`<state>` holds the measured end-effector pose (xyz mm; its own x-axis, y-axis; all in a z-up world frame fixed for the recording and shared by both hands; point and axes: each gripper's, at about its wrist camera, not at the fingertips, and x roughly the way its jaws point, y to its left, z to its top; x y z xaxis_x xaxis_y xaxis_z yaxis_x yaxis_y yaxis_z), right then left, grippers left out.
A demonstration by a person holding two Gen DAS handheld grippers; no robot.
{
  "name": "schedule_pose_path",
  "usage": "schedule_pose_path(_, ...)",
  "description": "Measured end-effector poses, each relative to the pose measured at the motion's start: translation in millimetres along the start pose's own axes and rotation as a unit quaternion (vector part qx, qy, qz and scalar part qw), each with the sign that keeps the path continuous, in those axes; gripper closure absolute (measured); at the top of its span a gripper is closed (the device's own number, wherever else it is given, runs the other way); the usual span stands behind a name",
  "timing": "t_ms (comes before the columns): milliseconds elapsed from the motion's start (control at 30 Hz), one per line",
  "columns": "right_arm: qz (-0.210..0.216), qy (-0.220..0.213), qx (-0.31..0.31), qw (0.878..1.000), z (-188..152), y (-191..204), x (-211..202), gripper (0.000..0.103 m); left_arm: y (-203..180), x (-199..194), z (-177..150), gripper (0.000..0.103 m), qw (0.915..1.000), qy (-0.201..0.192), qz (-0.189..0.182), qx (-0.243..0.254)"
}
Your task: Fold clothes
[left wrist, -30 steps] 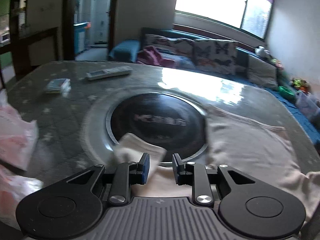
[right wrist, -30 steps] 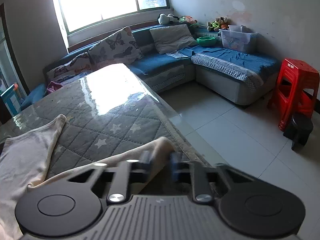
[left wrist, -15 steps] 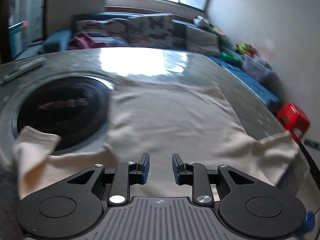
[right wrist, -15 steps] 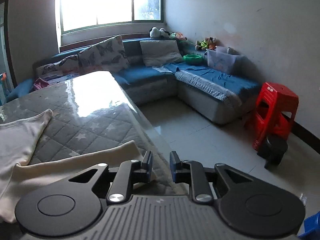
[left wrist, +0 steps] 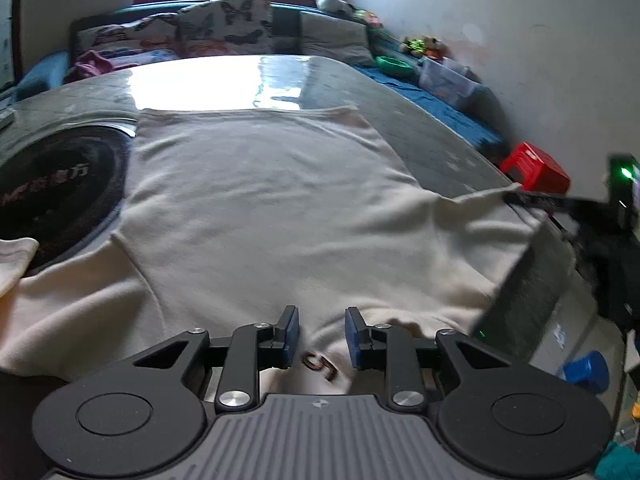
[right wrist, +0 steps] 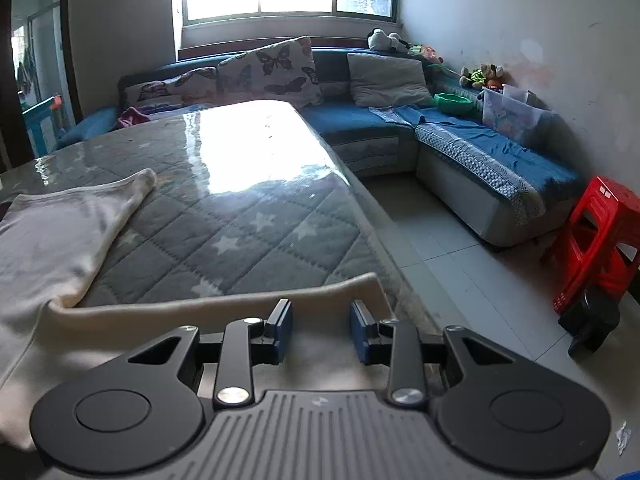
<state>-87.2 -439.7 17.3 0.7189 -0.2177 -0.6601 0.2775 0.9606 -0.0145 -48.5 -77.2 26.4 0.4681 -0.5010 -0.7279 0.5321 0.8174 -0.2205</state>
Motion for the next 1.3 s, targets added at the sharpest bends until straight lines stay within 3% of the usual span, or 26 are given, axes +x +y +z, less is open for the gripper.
schedule_pose_path(200, -0.013, 0.004, -0.031, 0.999, 18, 4, 16, 0.072, -6, -6, -2, 0.069, 0.9992, 0.004, -0.016, 0.035)
schedule_pose_path(300, 0.001, -0.005, -0.050, 0.999, 27, 15, 11, 0.071, 3, -16, 11, 0.069, 0.9991, -0.017, -0.001, 0.037)
schedule_pose_path(433, 0.057, -0.005, -0.062, 0.996, 45, 36, 7, 0.071, 24, -20, 41, 0.069, 0.9972, -0.055, 0.047, 0.018)
schedule_pose_path(567, 0.121, 0.004, -0.073, 0.990, 64, 64, 17, 0.072, 51, -4, 72, 0.069, 0.9936, -0.069, 0.088, -0.012)
schedule_pose_path(833, 0.187, 0.037, -0.099, 0.977, 94, 119, 60, 0.072, 90, 47, 104, 0.071, 0.9905, -0.036, 0.122, -0.051)
schedule_pose_path(1000, 0.182, 0.046, -0.117, 0.975, 103, 146, 89, 0.073, 108, 69, 119, 0.071, 0.9887, -0.024, 0.131, -0.068)
schedule_pose_path(1100, 0.176, 0.049, -0.124, 0.975, 105, 153, 104, 0.094, 118, 78, 127, 0.071, 0.9879, -0.021, 0.133, -0.077)
schedule_pose_path(1300, 0.146, 0.027, -0.148, 0.978, 110, 163, 119, 0.099, 134, 95, 148, 0.069, 0.9859, -0.031, 0.139, -0.088)
